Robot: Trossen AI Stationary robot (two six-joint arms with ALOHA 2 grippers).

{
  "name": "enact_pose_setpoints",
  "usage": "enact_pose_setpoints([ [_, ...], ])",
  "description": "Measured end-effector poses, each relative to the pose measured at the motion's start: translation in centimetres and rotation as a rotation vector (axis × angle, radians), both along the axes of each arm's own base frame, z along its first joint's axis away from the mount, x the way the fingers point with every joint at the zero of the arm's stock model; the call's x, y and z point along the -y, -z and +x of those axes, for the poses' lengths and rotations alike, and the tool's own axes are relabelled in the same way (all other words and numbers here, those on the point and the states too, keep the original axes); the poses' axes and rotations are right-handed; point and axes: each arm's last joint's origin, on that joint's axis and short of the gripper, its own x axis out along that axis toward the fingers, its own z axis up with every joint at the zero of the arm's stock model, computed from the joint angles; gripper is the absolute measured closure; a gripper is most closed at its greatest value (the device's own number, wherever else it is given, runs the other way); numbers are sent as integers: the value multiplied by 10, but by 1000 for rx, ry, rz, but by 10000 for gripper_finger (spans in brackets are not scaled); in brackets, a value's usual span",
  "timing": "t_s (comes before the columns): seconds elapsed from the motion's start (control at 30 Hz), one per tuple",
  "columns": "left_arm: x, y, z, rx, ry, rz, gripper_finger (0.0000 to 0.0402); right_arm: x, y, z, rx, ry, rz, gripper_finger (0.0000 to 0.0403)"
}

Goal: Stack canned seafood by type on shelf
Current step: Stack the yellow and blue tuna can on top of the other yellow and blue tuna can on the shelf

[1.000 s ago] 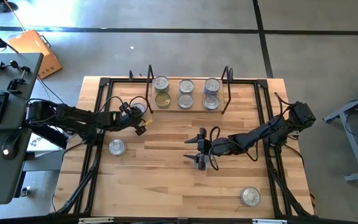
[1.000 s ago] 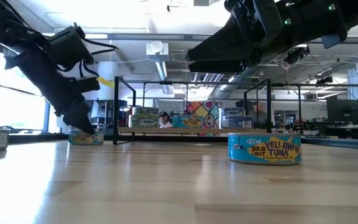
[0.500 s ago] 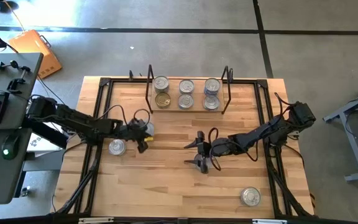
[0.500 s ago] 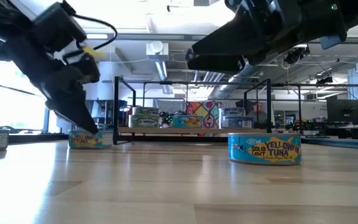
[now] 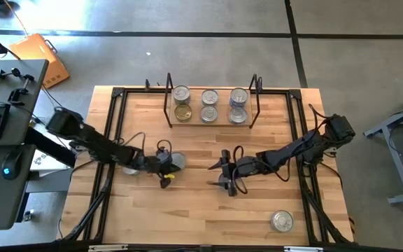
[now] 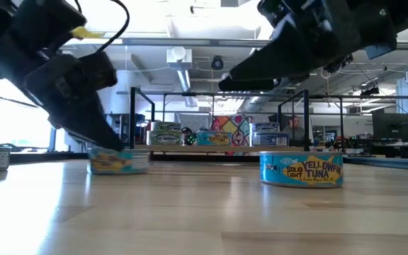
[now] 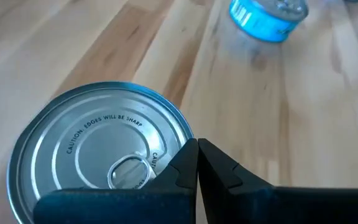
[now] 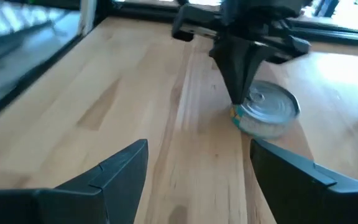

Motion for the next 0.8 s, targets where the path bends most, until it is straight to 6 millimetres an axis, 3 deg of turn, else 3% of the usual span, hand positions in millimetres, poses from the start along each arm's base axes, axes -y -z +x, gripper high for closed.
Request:
enact_pose_setpoints([
  [0.23,15,-2,40,13,47,12,401,-2,19,3,-29,-116,-259,128],
  [0.4,22,-15,61,60,63,24,401,1,34,6,-52,-41,-436,128],
  [0.8,21,-31,73,124,45,36,402,-5,21,28,-60,-73,-593,128],
])
